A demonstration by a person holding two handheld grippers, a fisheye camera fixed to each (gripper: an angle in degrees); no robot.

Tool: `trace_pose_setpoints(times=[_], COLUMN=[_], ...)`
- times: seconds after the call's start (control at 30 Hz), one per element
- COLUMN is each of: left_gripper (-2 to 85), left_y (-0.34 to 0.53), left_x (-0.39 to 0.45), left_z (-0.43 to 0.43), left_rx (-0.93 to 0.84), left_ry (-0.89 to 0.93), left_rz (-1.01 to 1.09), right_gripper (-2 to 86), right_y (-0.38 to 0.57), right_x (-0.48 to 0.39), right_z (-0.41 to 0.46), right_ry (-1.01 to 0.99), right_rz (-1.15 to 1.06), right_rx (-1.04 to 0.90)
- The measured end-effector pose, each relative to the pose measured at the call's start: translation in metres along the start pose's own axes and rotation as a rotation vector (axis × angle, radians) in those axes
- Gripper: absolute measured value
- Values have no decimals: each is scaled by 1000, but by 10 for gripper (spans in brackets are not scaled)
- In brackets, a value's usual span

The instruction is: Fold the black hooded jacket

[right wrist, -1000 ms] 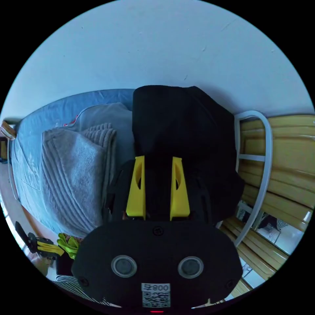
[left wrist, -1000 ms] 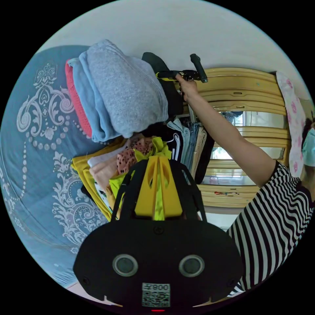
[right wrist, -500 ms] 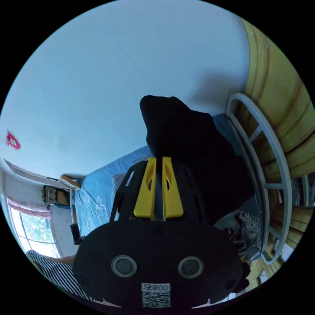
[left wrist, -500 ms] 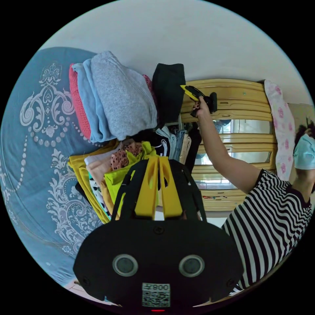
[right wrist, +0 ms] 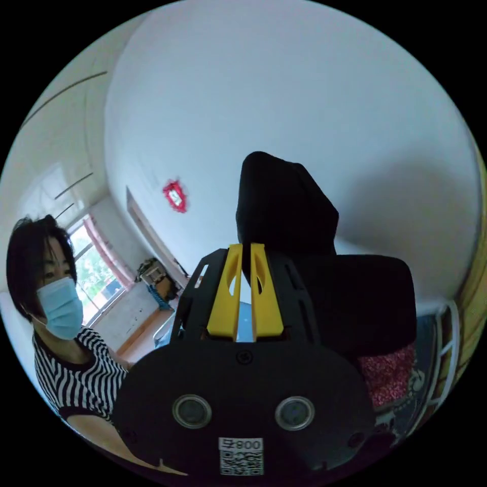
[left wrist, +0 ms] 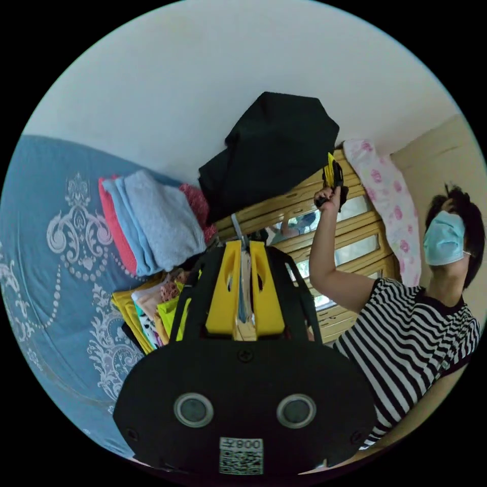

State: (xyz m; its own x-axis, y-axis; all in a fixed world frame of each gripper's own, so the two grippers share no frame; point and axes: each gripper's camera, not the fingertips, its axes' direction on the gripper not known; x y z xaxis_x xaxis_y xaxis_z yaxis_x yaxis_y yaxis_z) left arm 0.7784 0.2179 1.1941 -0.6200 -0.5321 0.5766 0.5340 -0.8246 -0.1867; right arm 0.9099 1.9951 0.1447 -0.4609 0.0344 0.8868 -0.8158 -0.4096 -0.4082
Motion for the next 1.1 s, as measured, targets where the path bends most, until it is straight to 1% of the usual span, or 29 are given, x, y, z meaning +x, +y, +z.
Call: trace_pose_setpoints(times=[0.07, 0.13, 0.27, 0.33, 0.4, 0.47, 0.5, 0.63, 0.7, 0.73, 0.83, 0.87, 0.9, 1.03, 1.07, 1.1], left_gripper=[55, 72, 126, 140, 150, 155, 157, 167, 171, 171, 170, 165, 158, 116, 116, 120], left_y=[-1, 0, 12, 22, 37, 53, 64, 94, 107, 108, 112, 113, 115, 127, 135, 145], left_x=[27, 56, 119, 142, 168, 188, 200, 234, 262, 270, 311, 326, 338, 361, 366, 371], left_z=[-41, -84, -187, -233, -293, -337, -366, -447, -496, -507, -557, -574, -591, -622, -629, -638], left_rx=[69, 118, 250, 322, 380, 416, 445, 490, 513, 514, 495, 489, 493, 459, 451, 478], left_ry=[11, 4, 11, 53, 137, 161, 178, 157, 127, 116, 35, -27, -55, -6, -24, -58], left_rz=[65, 130, 247, 280, 314, 336, 344, 353, 398, 412, 487, 505, 515, 557, 541, 532], right_gripper=[23, 22, 21, 21, 20, 20, 20, 19, 18, 18, 18, 18, 18, 19, 19, 19], right_y=[-4, -5, 5, 15, 25, 38, 42, 70, 84, 93, 117, 128, 133, 166, 176, 180], right_x=[-62, -106, -205, -249, -294, -352, -365, -456, -491, -513, -560, -577, -584, -614, -616, -617], right_z=[5, 12, 41, 56, 72, 96, 101, 138, 157, 171, 212, 228, 235, 286, 299, 305], right_ry=[-90, -169, -299, -361, -406, -469, -480, -576, -599, -602, -650, -656, -656, -672, -679, -685], right_rz=[-72, -112, -167, -189, -212, -232, -235, -279, -294, -307, -321, -330, -335, -322, -308, -299], right_rx=[22, 21, -8, -12, -23, -47, -51, -73, -95, -116, -195, -227, -244, -362, -387, -399])
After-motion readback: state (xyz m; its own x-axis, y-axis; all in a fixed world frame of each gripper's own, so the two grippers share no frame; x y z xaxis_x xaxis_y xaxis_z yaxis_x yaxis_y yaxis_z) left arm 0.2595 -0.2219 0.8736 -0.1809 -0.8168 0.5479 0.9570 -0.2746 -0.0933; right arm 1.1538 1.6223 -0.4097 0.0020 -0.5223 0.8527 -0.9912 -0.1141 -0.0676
